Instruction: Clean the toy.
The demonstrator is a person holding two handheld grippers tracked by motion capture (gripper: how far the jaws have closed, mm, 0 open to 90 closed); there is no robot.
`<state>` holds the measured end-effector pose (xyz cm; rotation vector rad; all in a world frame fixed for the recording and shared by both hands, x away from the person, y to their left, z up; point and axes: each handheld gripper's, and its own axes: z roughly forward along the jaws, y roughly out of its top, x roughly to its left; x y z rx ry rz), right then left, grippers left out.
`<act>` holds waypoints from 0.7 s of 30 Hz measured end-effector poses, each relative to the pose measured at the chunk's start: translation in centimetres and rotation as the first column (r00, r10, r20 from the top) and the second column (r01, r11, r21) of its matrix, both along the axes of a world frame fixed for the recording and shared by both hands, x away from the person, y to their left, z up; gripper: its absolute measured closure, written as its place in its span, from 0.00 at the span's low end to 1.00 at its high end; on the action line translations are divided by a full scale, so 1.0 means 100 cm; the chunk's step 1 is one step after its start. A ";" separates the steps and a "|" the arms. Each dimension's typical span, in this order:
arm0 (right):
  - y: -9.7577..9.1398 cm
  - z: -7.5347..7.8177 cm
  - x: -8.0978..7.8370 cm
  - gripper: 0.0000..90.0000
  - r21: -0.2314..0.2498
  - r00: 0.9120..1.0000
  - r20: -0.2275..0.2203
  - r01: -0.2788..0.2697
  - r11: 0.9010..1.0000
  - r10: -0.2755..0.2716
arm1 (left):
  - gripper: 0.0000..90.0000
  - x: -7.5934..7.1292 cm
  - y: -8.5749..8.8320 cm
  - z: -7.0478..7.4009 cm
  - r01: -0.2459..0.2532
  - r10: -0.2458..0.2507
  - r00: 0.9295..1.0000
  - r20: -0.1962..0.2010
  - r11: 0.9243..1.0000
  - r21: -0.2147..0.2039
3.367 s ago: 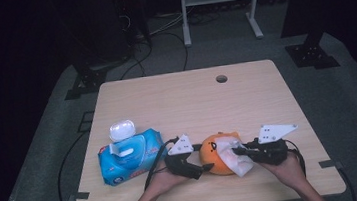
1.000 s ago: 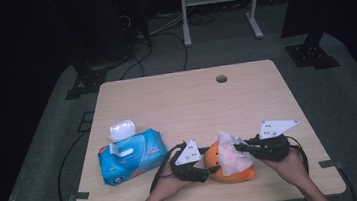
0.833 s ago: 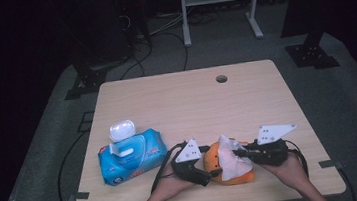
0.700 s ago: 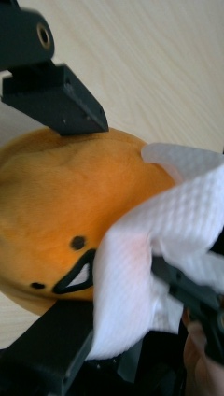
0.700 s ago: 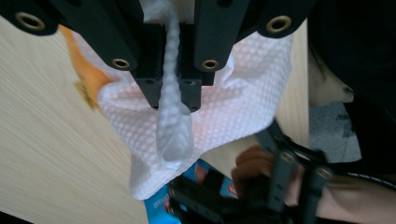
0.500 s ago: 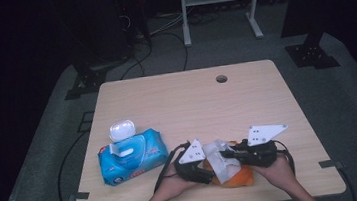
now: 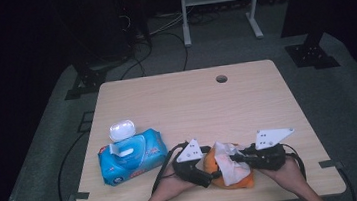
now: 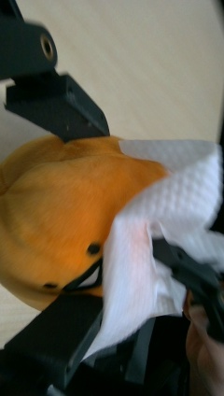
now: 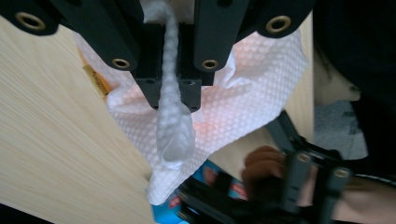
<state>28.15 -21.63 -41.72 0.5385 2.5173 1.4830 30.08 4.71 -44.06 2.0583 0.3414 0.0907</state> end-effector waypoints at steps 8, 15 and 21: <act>0.023 0.011 0.001 0.93 0.047 0.998 0.069 0.010 0.999 -0.013 | 0.47 -0.004 0.004 0.003 -0.027 0.030 0.994 0.106 0.999 -0.036; -0.002 0.005 0.016 0.93 0.041 0.991 0.042 0.129 0.991 -0.130 | 0.48 -0.001 0.020 0.003 -0.075 0.082 0.985 0.154 0.996 -0.048; 0.001 -0.003 0.012 0.93 0.024 0.997 0.019 0.077 0.997 -0.077 | 0.10 0.006 0.016 0.005 -0.104 0.106 0.993 0.049 0.993 -0.048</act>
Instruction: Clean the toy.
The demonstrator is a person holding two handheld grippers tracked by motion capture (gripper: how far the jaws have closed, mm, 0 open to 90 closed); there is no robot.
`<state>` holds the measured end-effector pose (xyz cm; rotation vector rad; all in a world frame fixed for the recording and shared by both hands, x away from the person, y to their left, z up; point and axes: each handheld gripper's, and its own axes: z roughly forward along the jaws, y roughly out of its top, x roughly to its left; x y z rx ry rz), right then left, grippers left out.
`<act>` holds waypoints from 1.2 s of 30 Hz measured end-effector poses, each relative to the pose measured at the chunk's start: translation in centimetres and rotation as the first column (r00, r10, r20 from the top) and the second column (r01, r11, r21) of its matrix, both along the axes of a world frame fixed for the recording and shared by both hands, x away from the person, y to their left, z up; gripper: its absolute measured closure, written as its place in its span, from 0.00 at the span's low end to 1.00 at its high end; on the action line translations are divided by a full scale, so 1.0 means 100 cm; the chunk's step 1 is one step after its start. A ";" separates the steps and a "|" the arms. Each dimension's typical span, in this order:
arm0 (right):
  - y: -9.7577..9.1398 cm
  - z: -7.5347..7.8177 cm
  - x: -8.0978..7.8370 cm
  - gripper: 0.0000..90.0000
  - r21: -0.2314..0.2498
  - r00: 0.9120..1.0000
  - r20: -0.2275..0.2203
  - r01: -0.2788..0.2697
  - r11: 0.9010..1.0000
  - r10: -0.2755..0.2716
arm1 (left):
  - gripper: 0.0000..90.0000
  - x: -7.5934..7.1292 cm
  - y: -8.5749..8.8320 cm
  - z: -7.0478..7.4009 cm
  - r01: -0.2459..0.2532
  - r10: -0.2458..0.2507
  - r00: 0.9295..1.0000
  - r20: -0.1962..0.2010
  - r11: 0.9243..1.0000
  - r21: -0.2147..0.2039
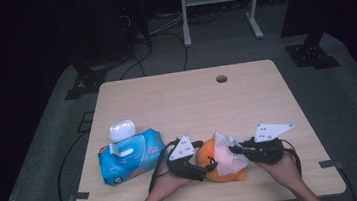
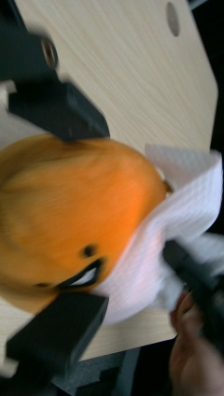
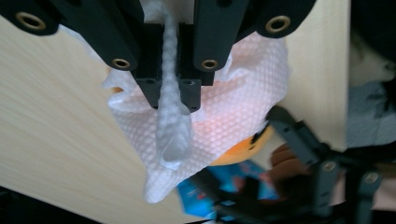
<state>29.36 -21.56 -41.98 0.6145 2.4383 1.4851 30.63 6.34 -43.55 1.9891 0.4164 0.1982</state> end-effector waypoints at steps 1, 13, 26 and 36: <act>0.002 0.000 -0.002 0.93 -0.004 1.000 0.002 -0.018 1.000 0.018 | 0.09 0.002 0.001 -0.001 0.015 -0.015 0.999 -0.032 1.000 -0.004; 0.024 0.013 -0.009 0.93 -0.003 0.996 0.069 -0.051 0.999 0.051 | 0.28 -0.013 -0.005 0.001 0.088 -0.093 0.992 0.086 0.994 0.060; -0.013 0.007 -0.002 0.93 -0.024 0.999 0.010 0.043 0.999 -0.043 | 0.32 -0.011 -0.002 -0.001 0.118 -0.121 0.990 0.069 0.992 0.051; 0.002 0.007 -0.007 0.93 -0.003 0.996 -0.060 -0.072 0.997 0.072 | 0.27 -0.006 -0.001 0.000 0.116 -0.116 0.993 -0.004 0.990 0.075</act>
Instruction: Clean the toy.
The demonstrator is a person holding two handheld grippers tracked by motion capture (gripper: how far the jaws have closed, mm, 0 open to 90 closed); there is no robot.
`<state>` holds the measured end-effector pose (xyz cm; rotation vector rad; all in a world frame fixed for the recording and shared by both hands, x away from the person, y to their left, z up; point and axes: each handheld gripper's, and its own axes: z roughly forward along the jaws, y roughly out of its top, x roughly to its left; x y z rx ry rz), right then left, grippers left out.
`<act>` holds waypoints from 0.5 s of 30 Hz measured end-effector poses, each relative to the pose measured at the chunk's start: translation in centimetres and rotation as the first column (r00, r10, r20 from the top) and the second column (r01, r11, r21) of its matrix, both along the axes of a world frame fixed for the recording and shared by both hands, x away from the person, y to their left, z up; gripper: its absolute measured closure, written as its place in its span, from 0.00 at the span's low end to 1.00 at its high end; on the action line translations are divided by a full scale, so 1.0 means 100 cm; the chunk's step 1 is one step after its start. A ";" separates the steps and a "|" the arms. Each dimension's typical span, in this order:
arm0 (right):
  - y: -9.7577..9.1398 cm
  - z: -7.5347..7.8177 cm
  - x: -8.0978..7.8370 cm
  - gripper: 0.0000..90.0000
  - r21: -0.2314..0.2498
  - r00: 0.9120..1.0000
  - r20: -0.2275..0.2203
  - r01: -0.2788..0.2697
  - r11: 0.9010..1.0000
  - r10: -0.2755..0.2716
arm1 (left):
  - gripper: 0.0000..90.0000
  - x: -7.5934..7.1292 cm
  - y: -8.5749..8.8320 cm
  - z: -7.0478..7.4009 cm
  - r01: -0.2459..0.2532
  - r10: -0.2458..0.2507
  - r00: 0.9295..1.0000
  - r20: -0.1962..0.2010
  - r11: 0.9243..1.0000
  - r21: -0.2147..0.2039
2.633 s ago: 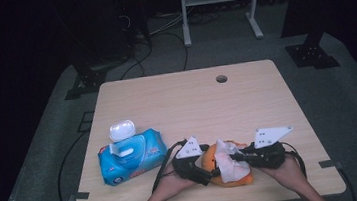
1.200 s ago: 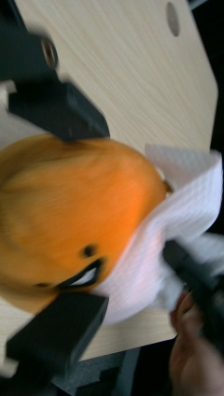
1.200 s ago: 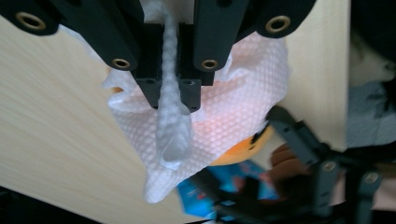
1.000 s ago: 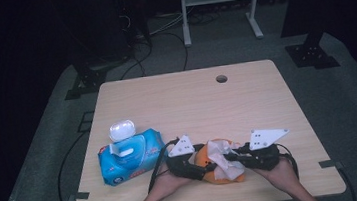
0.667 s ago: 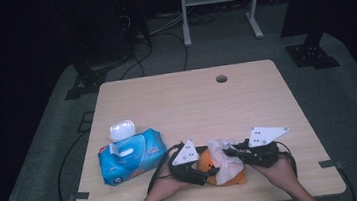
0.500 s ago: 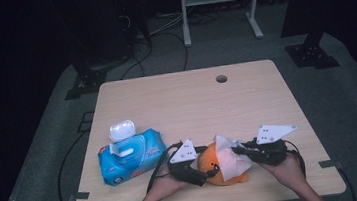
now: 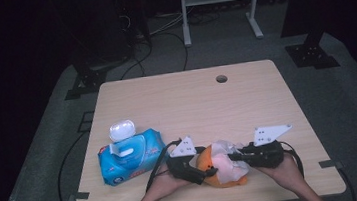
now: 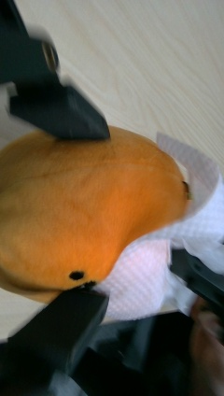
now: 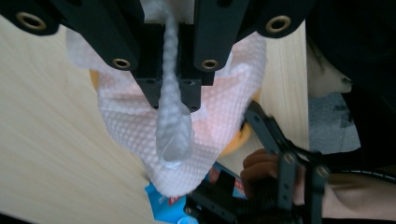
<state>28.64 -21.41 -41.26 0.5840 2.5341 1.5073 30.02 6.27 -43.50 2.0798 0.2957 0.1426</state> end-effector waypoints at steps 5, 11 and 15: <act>0.016 0.014 -0.003 0.93 0.043 0.997 0.074 -0.005 0.999 0.001 | 0.34 -0.012 -0.008 0.003 0.048 -0.050 0.992 0.119 0.999 0.018; 0.004 0.002 0.006 0.93 0.025 0.999 0.041 0.016 1.000 -0.017 | 0.34 -0.006 0.001 -0.001 0.041 -0.042 0.996 0.084 0.999 0.011; -0.010 -0.001 0.007 0.93 0.027 0.998 0.030 0.054 0.998 -0.055 | 0.34 -0.005 0.002 -0.002 0.044 -0.044 0.996 0.071 0.999 0.008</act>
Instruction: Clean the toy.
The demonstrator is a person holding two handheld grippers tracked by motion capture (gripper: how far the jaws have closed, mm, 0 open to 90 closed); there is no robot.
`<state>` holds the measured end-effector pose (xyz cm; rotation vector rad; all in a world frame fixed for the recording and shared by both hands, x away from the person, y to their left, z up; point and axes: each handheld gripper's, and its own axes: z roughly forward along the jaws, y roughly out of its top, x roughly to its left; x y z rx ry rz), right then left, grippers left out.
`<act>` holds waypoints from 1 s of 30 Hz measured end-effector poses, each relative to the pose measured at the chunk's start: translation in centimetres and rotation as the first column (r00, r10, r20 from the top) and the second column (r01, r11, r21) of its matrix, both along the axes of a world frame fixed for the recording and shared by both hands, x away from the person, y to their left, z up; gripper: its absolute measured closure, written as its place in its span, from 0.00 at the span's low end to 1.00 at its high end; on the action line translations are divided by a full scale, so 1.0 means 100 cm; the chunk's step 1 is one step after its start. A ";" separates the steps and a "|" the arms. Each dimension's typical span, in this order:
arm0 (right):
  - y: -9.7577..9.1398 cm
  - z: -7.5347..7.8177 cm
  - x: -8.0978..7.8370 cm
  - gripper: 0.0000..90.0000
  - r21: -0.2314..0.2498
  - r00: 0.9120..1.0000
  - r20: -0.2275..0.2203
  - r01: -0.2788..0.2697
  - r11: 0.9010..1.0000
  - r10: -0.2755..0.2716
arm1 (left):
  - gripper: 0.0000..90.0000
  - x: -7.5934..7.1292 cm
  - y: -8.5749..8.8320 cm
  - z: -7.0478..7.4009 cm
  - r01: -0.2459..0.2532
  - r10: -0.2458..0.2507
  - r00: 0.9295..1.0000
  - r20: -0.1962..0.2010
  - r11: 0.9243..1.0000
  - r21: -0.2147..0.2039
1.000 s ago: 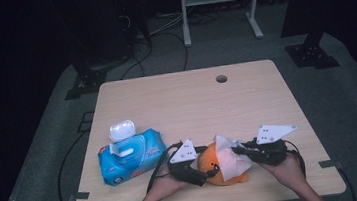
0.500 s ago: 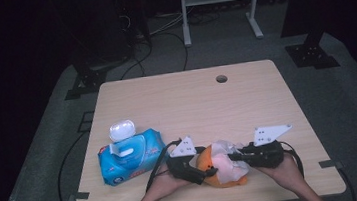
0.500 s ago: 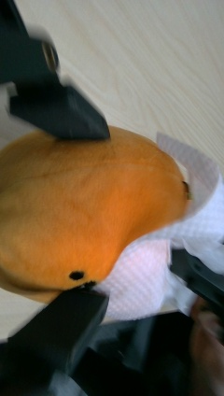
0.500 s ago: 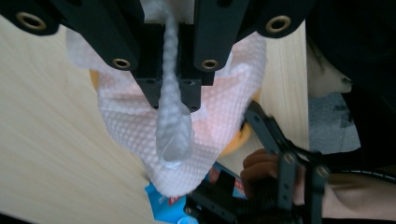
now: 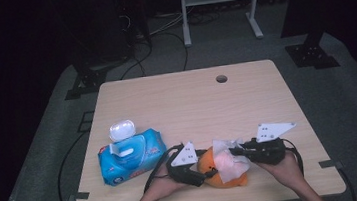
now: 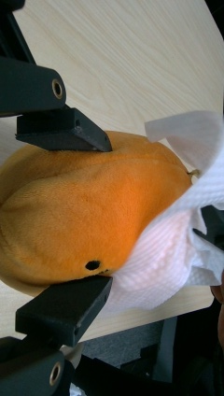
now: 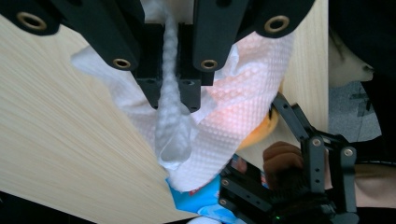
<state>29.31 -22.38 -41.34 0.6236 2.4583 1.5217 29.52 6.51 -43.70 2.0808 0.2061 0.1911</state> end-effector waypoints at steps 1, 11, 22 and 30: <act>-0.003 -0.001 0.000 0.93 0.004 1.000 -0.007 0.006 1.000 -0.006 | 0.33 0.000 0.000 0.000 0.002 -0.002 1.000 -0.004 1.000 -0.003; 0.006 -0.001 -0.001 0.93 -0.004 1.000 -0.003 -0.005 1.000 0.005 | 0.33 0.007 0.002 0.000 -0.033 0.031 0.998 -0.063 0.999 -0.032; -0.014 -0.003 0.003 0.93 -0.020 0.999 -0.011 0.037 0.999 -0.037 | 0.35 0.007 0.006 -0.001 -0.040 0.038 0.996 -0.076 0.999 -0.020; -0.010 -0.004 0.001 0.93 -0.032 1.000 0.002 0.028 0.999 -0.028 | 0.21 0.011 0.003 0.004 -0.064 0.059 0.992 -0.111 0.997 -0.043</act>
